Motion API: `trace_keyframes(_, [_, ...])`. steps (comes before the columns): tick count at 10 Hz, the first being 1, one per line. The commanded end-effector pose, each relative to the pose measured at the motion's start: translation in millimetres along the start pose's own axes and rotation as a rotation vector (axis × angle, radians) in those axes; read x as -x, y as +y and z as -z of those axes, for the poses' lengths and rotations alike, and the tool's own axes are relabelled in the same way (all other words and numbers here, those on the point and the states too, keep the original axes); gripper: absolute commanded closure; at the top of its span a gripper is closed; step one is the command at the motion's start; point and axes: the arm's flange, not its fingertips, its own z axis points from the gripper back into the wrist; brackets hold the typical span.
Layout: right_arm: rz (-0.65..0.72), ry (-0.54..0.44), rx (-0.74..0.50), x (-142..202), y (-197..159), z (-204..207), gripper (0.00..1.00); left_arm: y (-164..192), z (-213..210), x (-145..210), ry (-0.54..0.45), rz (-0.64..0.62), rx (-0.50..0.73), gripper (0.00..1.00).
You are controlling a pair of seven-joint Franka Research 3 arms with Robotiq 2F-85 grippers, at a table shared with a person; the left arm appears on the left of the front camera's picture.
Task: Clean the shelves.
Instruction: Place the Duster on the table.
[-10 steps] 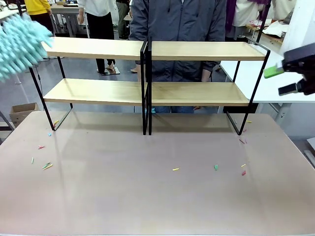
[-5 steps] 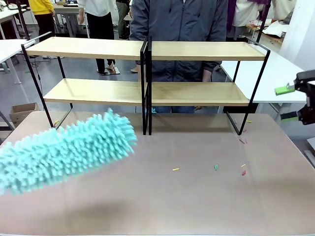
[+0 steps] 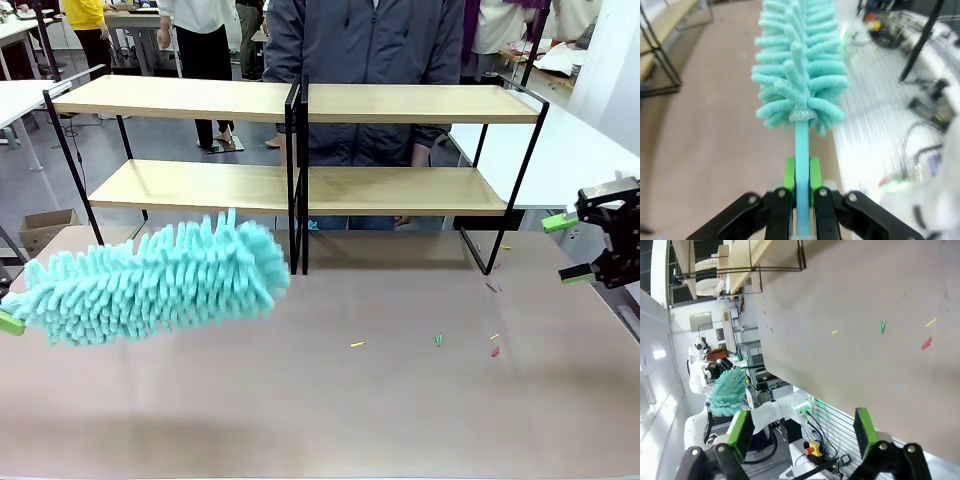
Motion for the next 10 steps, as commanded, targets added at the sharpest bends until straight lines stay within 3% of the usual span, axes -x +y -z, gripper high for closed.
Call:
trace_keyframes(1, [-0.038, -0.022, -0.033, 1.4, 5.3, -4.8, 0.0, -27.5, 57.8, 18.7, 0.102, 0.106, -0.112, 0.87])
trace_keyframes(4, [-0.038, -0.022, -0.033, 1.4, 5.3, -4.8, 0.0, -11.4, 70.8, 23.7, 0.226, 0.048, -0.192, 0.87])
trace_keyframes(6, [-0.038, -0.022, -0.033, 1.4, 5.3, -4.8, 0.0, -5.6, 78.5, 25.4, 0.233, 0.031, -0.2, 0.87])
trace_keyframes(7, [-0.038, -0.022, -0.033, 1.4, 5.3, -4.8, 0.0, -2.2, 78.2, 25.7, 0.225, 0.024, -0.216, 0.28])
trace_keyframes(8, [-0.038, -0.022, -0.033, 1.4, 5.3, -4.8, 0.0, 2.5, 76.5, 23.6, 0.181, 0.004, -0.23, 0.29])
trace_keyframes(9, [-0.038, -0.022, -0.033, 1.4, 5.3, -4.8, 0.0, 12.5, 71.7, 15.3, 0.113, -0.034, -0.274, 0.0])
trace_keyframes(10, [-0.038, -0.022, -0.033, 1.4, 5.3, -4.8, 0.0, 22.7, 58.9, 2.2, 0.044, -0.151, -0.296, 0.24])
